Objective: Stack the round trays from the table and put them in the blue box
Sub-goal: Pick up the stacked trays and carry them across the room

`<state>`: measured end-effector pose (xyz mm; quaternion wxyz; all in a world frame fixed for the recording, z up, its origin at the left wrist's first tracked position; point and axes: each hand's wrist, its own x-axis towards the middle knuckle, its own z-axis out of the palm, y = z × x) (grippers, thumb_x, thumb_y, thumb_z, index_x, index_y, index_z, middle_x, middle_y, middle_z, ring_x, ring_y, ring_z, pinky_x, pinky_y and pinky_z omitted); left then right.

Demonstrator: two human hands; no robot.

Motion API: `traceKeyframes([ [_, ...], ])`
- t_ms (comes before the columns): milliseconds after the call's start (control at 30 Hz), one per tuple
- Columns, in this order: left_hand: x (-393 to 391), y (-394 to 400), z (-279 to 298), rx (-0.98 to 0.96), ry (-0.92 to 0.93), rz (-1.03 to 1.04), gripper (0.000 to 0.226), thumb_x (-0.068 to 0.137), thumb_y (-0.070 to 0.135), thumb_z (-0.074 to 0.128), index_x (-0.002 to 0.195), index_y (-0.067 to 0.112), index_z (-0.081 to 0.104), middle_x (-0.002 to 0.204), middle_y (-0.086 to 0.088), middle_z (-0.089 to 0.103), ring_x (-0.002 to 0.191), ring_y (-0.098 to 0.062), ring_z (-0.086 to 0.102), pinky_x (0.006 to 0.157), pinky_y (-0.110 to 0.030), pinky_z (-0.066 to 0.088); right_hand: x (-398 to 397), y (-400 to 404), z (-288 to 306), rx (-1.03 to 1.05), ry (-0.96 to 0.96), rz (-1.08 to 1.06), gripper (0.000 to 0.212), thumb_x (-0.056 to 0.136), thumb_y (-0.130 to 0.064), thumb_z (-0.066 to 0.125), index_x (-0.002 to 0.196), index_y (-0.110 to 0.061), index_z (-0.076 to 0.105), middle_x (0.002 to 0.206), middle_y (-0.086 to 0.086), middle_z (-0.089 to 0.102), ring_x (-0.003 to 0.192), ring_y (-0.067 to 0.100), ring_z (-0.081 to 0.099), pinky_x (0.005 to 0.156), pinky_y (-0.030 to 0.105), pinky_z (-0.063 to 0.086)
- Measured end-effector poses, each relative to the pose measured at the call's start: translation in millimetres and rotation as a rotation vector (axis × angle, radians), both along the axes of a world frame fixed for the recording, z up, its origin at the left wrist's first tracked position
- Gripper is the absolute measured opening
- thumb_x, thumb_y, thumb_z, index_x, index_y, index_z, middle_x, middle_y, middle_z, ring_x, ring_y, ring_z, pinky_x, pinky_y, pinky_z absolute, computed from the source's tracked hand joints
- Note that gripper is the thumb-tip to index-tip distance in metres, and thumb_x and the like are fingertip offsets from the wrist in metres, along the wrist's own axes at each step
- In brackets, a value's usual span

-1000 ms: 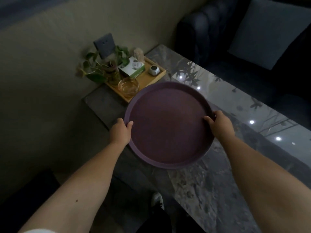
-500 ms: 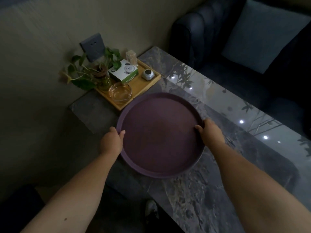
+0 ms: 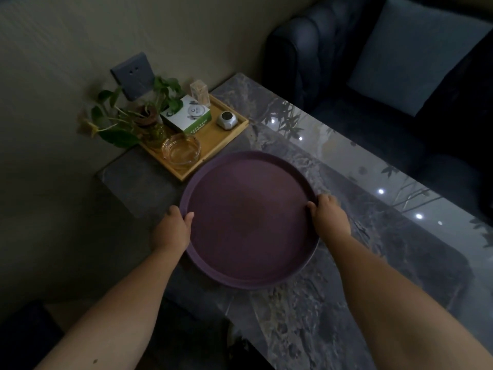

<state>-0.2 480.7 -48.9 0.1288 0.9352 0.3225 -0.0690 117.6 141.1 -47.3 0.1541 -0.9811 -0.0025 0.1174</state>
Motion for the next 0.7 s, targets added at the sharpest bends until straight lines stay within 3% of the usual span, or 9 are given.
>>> traceKeyframes([
  [300, 4.9, -1.2, -1.1, -0.105, 0.040, 0.089, 0.036, 0.095, 0.047, 0.042, 0.093, 0.011, 0.046, 0.079, -0.008, 0.056, 0.067, -0.025, 0.057, 0.061, -0.040, 0.051, 6.5, -4.6, -13.4, 0.063, 0.039, -0.111, 0.042, 0.096, -0.045, 0.040, 0.098, -0.006, 0.052, 0.101, 0.026, 0.064, 0.093, 0.043, 0.060, 0.070, 0.041, 0.040],
  [500, 10.6, -13.2, 18.8, -0.216, -0.038, 0.101, 0.034, 0.095, 0.046, 0.045, 0.091, 0.012, 0.048, 0.077, -0.004, 0.054, 0.064, -0.019, 0.053, 0.056, -0.035, 0.040, 9.5, -24.9, 3.6, 0.150, 0.031, -0.129, 0.037, 0.096, -0.044, 0.044, 0.088, -0.008, 0.049, 0.093, 0.025, 0.064, 0.086, 0.042, 0.059, 0.065, 0.038, 0.037],
  [700, 41.1, -40.6, 58.7, -0.394, -0.137, 0.041, 0.033, 0.094, 0.047, 0.045, 0.096, 0.015, 0.047, 0.085, -0.006, 0.056, 0.072, -0.019, 0.057, 0.054, -0.032, 0.042, 4.5, -64.2, 50.8, 0.205, -0.050, -0.187, 0.042, 0.092, -0.052, 0.047, 0.085, -0.011, 0.044, 0.072, 0.005, 0.054, 0.067, 0.028, 0.054, 0.055, 0.035, 0.036],
])
